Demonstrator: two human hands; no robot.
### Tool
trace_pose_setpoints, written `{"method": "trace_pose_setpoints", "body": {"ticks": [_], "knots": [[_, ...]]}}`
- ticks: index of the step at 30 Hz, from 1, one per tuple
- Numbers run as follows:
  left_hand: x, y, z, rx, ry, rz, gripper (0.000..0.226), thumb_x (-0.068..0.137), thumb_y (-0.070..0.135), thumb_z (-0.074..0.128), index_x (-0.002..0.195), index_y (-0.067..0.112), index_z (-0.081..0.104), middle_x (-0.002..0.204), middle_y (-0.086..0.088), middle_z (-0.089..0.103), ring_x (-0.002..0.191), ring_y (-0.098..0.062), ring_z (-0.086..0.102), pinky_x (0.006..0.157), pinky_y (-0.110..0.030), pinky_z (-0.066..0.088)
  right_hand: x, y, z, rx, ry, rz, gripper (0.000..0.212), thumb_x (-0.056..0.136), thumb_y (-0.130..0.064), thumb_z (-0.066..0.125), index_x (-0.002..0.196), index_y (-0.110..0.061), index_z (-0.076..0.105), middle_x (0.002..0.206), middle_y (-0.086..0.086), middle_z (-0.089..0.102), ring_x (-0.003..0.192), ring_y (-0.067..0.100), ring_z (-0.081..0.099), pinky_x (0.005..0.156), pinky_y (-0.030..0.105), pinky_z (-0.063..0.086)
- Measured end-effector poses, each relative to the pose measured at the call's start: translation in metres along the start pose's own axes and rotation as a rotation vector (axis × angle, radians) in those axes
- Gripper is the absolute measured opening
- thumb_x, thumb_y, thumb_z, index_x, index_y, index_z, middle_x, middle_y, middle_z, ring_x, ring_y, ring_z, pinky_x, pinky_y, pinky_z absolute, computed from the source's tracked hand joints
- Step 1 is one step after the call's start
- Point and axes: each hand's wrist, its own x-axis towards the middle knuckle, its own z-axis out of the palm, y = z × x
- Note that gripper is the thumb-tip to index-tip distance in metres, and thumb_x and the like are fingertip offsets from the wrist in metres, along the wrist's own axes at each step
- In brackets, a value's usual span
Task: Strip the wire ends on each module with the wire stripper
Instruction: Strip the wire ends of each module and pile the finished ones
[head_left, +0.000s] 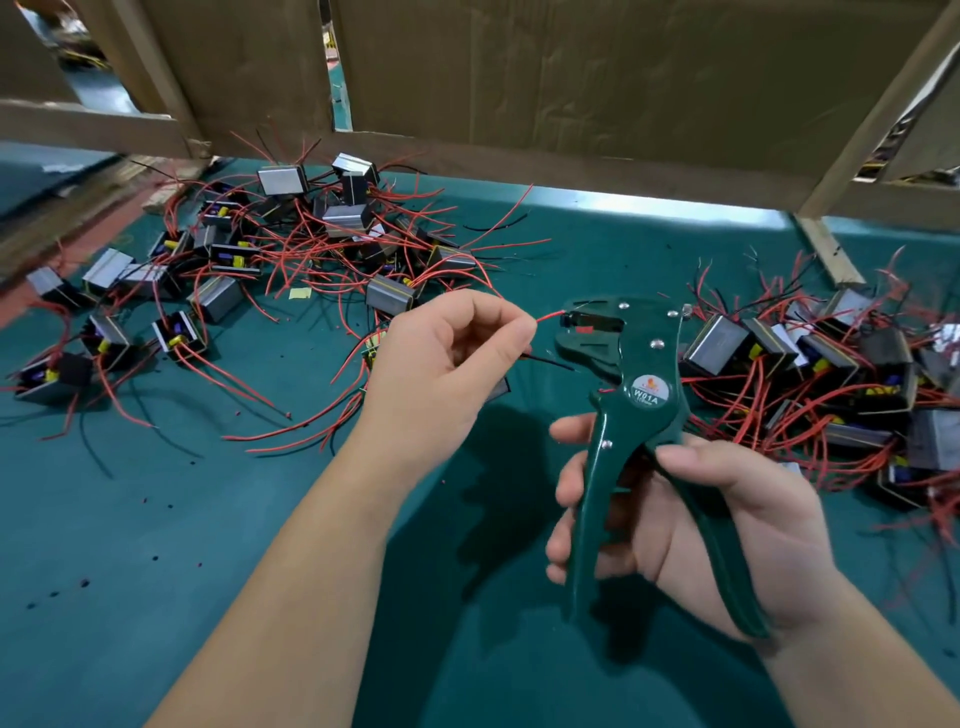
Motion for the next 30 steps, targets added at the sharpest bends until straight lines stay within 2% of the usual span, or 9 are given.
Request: {"method": "trace_pose_setpoints", "body": {"ticks": [2,7,19,26,30], "knots": [[0.000,0.002,-0.001,0.036,0.001,0.046,0.014,0.089,0.014,0.065,0.080,0.025,0.066,0.068,0.015,0.063,0.063,-0.002,0.053,0.060,-0.022,0.049,0.000,0.002,0.002,-0.029,-0.035,0.006,0.058,0.066,-0.026,0.078,0.114,0.002,0.062,0.089,0.025,0.061,0.077,0.044,0.062,0.072,0.055,0.051],[0.000,0.004,-0.001,0.057,-0.034,0.126,0.015,0.087,0.009,0.064,0.081,0.023,0.065,0.064,0.021,0.062,0.060,0.006,0.053,0.059,-0.009,0.041,-0.001,0.006,0.001,-0.105,0.042,-0.008,0.051,0.063,-0.026,0.082,0.103,-0.001,0.064,0.082,0.027,0.060,0.069,0.042,0.063,0.067,0.053,0.051],[-0.001,0.004,-0.003,0.078,-0.010,0.181,0.012,0.086,0.015,0.064,0.081,0.026,0.064,0.069,0.016,0.061,0.063,0.005,0.051,0.060,-0.010,0.041,0.003,0.013,-0.002,-0.153,0.090,-0.053,0.052,0.064,-0.026,0.083,0.105,0.000,0.063,0.085,0.027,0.060,0.072,0.045,0.062,0.068,0.054,0.050],[-0.002,0.004,-0.003,0.168,-0.024,0.208,0.014,0.088,0.014,0.063,0.082,0.027,0.064,0.064,0.020,0.056,0.055,0.006,0.047,0.055,-0.004,0.032,0.002,0.011,-0.003,-0.186,0.094,-0.056,0.047,0.065,-0.029,0.083,0.099,-0.003,0.064,0.078,0.025,0.061,0.065,0.041,0.062,0.063,0.049,0.052],[-0.001,0.003,-0.006,0.241,-0.027,0.221,0.015,0.087,0.018,0.064,0.080,0.032,0.063,0.062,0.021,0.053,0.051,0.003,0.041,0.052,-0.007,0.028,0.001,0.010,-0.004,-0.169,0.076,-0.031,0.048,0.064,-0.028,0.083,0.100,-0.001,0.064,0.080,0.026,0.060,0.066,0.041,0.062,0.065,0.051,0.052]]}}
